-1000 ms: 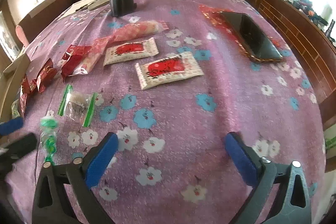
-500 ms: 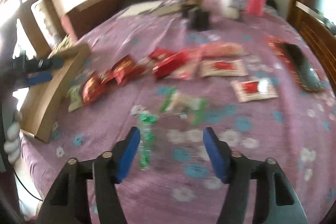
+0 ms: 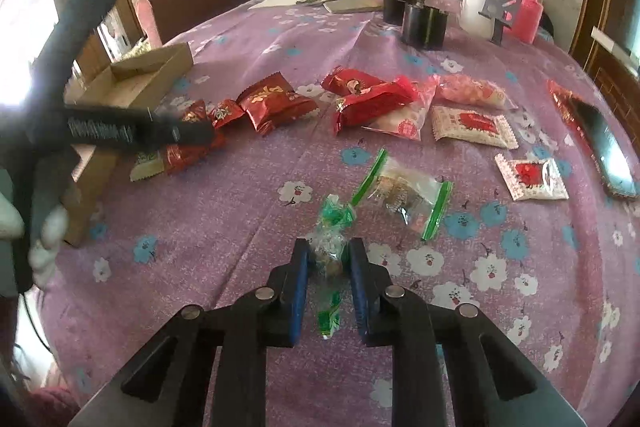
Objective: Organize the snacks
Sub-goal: 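Grasp the red gold-printed candy packet with the left gripper while the right grasps a green-sealed clear bag, then carry both held packets over the cardboard box and open both grippers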
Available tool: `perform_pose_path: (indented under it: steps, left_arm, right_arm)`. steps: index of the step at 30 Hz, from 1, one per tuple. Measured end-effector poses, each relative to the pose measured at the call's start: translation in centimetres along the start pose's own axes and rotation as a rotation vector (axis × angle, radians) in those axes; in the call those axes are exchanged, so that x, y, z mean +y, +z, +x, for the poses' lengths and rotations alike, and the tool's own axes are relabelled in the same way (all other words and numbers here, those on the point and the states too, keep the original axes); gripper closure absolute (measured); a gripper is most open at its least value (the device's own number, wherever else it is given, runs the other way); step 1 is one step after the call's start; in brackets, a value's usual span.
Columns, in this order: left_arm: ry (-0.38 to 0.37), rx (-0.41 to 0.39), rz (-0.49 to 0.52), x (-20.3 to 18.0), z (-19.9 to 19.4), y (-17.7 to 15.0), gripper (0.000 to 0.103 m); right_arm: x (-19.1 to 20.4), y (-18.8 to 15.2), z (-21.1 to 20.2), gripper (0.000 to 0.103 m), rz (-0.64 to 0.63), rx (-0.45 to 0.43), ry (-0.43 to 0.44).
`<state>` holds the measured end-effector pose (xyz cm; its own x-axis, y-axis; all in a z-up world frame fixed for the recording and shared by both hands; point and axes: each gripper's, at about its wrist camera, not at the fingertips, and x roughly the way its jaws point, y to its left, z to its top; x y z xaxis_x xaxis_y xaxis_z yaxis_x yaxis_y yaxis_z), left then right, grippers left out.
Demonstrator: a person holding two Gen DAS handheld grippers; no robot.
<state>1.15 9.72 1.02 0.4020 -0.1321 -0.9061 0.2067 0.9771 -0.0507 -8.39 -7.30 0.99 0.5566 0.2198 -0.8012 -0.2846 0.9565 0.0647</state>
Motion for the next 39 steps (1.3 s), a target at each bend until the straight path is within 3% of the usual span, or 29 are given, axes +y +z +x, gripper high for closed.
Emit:
perform_pose_path:
  steps: [2, 4, 6, 9, 19, 21, 26, 31, 32, 34, 35, 36, 39]
  left_arm:
    - [0.031, 0.001, 0.036, -0.7, 0.3, -0.4, 0.004]
    - [0.034, -0.019, 0.058, -1.2, 0.0, -0.7, 0.012]
    - [0.028, -0.035, 0.067, -1.5, -0.7, -0.8, 0.042]
    - [0.014, -0.055, 0.073, -1.8, -1.9, -1.1, 0.062]
    - [-0.131, -0.138, -0.025, -0.1, -6.6, -1.5, 0.080]
    - [-0.150, -0.166, -0.049, 0.7, -7.9, -1.7, 0.089]
    - [-0.160, -0.212, -0.090, 2.9, -9.8, -2.1, 0.089]
    - [-0.180, -0.182, -0.031, 2.6, -8.9, -2.9, 0.088]
    - [-0.174, -0.176, -0.006, 2.0, -8.6, -3.0, 0.083]
    - [-0.182, -0.159, 0.011, 1.0, -7.8, -3.1, 0.060]
    - [-0.193, -0.148, -0.001, 0.5, -7.3, -3.1, 0.037]
    - [-0.200, -0.139, -0.015, 0.0, -6.7, -3.1, 0.029]
    - [-0.178, -0.122, -0.012, -2.2, -5.0, -2.5, 0.029]
  right_arm:
    - [-0.3, -0.1, -0.1, 0.083, 0.015, -0.004, 0.009]
    - [-0.3, -0.1, -0.2, 0.083, 0.018, -0.005, 0.009]
    - [-0.3, 0.0, -0.3, 0.083, 0.020, -0.008, 0.006]
    - [-0.3, -0.1, -0.9, 0.083, 0.021, -0.021, 0.005]
    - [0.2, -0.3, -4.1, 0.083, 0.019, -0.080, 0.017]
    - [0.4, -0.3, -4.6, 0.083, 0.014, -0.089, 0.020]
    - [1.7, 0.2, -5.2, 0.083, -0.009, -0.106, 0.029]
    - [2.5, 0.1, -4.8, 0.083, -0.015, -0.099, 0.040]
    - [2.4, 0.0, -4.7, 0.083, -0.010, -0.094, 0.044]
    - [2.1, -0.3, -4.5, 0.083, 0.005, -0.084, 0.049]
    - [1.8, -0.4, -4.4, 0.083, 0.014, -0.080, 0.049]
    - [1.6, -0.6, -4.4, 0.083, 0.021, -0.078, 0.049]
    - [0.9, -1.1, -4.4, 0.083, 0.043, -0.075, 0.047]
